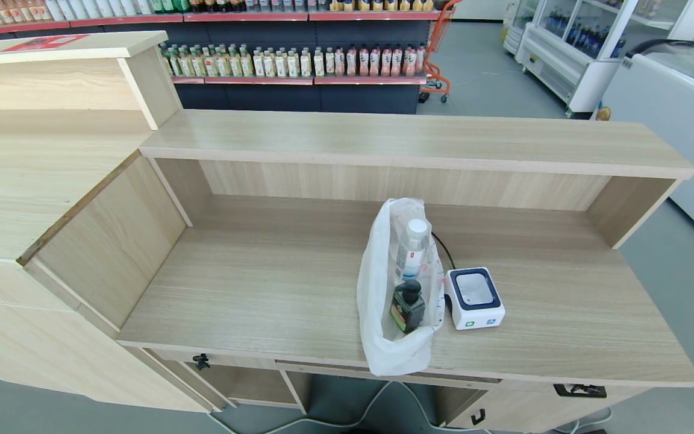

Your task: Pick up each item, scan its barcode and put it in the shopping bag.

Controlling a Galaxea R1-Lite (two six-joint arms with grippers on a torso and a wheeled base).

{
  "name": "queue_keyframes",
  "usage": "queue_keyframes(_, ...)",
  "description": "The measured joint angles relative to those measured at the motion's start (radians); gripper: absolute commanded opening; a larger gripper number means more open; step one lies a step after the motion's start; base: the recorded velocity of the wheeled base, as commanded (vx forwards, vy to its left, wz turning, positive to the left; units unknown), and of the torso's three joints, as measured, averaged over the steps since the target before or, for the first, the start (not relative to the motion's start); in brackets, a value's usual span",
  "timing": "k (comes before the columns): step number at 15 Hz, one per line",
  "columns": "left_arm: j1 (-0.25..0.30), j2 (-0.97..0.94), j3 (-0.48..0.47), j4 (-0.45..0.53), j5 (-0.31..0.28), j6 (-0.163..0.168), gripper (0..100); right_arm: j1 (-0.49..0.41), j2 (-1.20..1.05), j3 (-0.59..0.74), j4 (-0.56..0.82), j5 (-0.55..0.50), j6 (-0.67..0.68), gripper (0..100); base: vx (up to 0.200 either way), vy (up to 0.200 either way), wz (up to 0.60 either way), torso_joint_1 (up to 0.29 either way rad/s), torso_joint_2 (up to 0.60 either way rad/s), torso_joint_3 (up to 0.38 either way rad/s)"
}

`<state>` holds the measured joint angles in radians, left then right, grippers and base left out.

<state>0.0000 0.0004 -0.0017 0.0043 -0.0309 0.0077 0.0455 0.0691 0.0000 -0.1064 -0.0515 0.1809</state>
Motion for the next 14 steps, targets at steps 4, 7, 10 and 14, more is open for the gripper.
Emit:
queue_keyframes(4, 0.000, 0.000, 0.000, 0.000, 0.000, 0.000, 0, 0.000, 0.000, 0.000, 0.002, 0.023, -0.076, 100, 0.000, 0.000, 0.00, 0.000, 0.00, 0.000)
queue_keyframes(7, 0.000, 0.000, 0.000, 0.000, 0.000, 0.000, 0, 0.000, 0.000, 0.000, 0.001, 0.059, -0.104, 100, 0.000, 0.000, 0.00, 0.000, 0.00, 0.000)
queue_keyframes(10, 0.000, 0.000, 0.000, 0.000, 0.000, 0.000, 0, 0.000, 0.001, 0.000, 0.001, 0.059, -0.104, 100, 0.000, 0.000, 0.00, 0.000, 0.00, 0.000)
queue_keyframes(14, 0.000, 0.000, 0.000, 0.000, 0.000, 0.000, 0, 0.000, 0.001, 0.000, 0.001, 0.053, -0.103, 100, 0.000, 0.000, 0.00, 0.000, 0.00, 0.000)
